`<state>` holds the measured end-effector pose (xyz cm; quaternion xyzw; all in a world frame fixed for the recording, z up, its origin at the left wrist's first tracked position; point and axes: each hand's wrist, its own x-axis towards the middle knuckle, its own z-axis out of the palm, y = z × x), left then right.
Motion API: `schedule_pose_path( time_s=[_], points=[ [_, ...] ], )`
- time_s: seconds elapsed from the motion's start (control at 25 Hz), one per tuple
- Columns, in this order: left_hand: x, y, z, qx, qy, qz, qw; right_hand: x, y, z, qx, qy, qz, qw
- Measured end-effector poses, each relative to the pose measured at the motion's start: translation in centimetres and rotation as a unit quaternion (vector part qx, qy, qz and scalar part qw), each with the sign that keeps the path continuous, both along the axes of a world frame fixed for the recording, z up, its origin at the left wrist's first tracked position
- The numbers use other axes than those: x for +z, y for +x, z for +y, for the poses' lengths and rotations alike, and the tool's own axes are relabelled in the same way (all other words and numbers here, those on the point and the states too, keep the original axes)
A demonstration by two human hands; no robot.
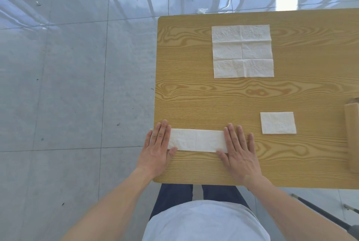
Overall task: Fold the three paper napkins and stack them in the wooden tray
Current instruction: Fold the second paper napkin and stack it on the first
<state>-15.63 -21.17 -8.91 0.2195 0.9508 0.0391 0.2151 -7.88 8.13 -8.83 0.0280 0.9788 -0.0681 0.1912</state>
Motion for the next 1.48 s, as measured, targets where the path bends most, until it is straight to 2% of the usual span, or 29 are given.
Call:
schedule_pose_path(
  time_s=[0.4, 0.56, 0.72, 0.88, 1.0, 1.24, 1.36, 1.48],
  points=[
    [2.6, -2.6, 2.4, 0.119, 0.096, 0.034, 0.988, 1.6, 2.0, 4.2, -0.027, 0.016, -0.039, 0.999],
    [3.2, -3.1, 3.8, 0.193, 0.056, 0.008, 0.98, 1.6, 1.9, 4.0, -0.029, 0.016, -0.044, 0.998],
    [4.1, -4.0, 4.9, 0.197, 0.043, -0.049, 0.978, 1.6, 2.0, 4.1, -0.025, 0.012, -0.039, 0.999],
    [5.1, -4.7, 4.8, 0.28, 0.107, -0.15, 0.942, 1.6, 1.9, 4.2, -0.021, 0.009, -0.037, 0.999],
    [5.9, -5.1, 4.5, 0.334, 0.174, -0.181, 0.908, 1.3, 2.1, 4.4, -0.016, 0.005, -0.027, 0.999],
    [7.9, -5.2, 7.3, 0.351, 0.26, -0.21, 0.875, 0.5, 2.4, 4.6, -0.017, -0.017, -0.004, 1.0],
    [7.9, -4.3, 10.3, 0.341, 0.27, -0.216, 0.874, 0.2, 2.4, 4.8, -0.017, -0.026, 0.005, 1.0],
    [7.4, -3.4, 13.3, 0.318, 0.246, -0.225, 0.888, 0.1, 2.4, 4.8, -0.017, -0.034, 0.0, 0.999]
  ],
)
